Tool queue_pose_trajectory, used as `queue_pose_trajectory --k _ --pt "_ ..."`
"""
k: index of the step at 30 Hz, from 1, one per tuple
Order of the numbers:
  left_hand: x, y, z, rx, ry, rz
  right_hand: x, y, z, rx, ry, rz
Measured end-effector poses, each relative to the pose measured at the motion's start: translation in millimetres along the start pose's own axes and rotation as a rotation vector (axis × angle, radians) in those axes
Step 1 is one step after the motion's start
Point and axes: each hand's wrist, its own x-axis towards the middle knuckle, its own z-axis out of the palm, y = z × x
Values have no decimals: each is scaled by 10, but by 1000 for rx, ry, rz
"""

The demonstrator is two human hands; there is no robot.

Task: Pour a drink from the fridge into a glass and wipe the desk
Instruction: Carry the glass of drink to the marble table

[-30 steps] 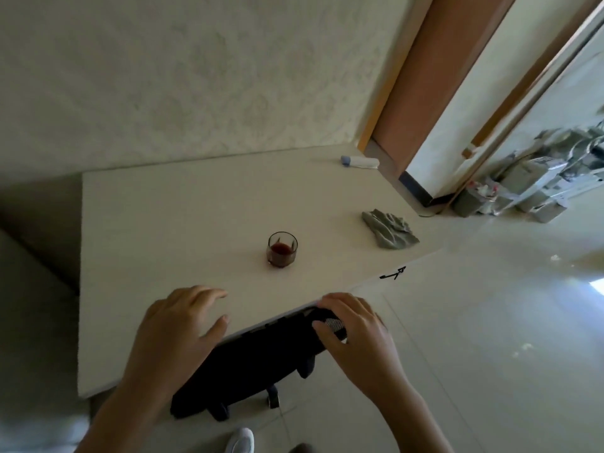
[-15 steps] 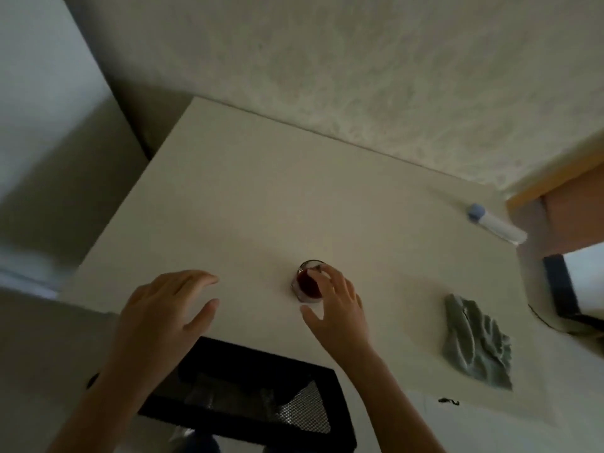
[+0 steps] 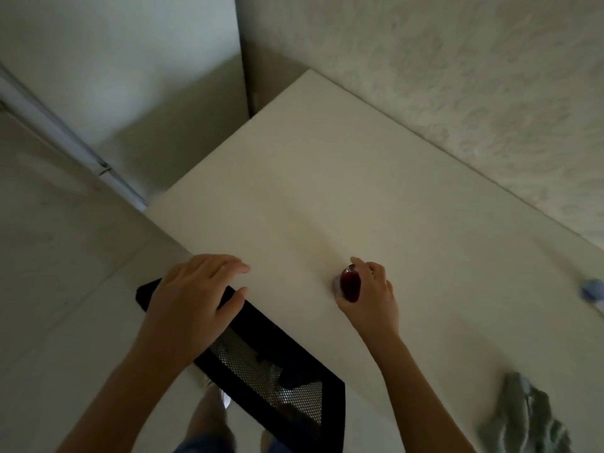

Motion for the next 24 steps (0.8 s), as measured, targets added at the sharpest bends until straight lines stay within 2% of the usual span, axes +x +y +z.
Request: queue_pose_trajectory --k 11,17,24 --pt "-478 5 -181 115 107 -99 -145 -202 -267 -10 0 -118" --pt "-878 -191 -430 127 172 -174 -453 -750 -443 -24 16 -288" --pt "-1744 -633 -796 144 255 -320 -976 -1645 -357 -58 -83 -514"
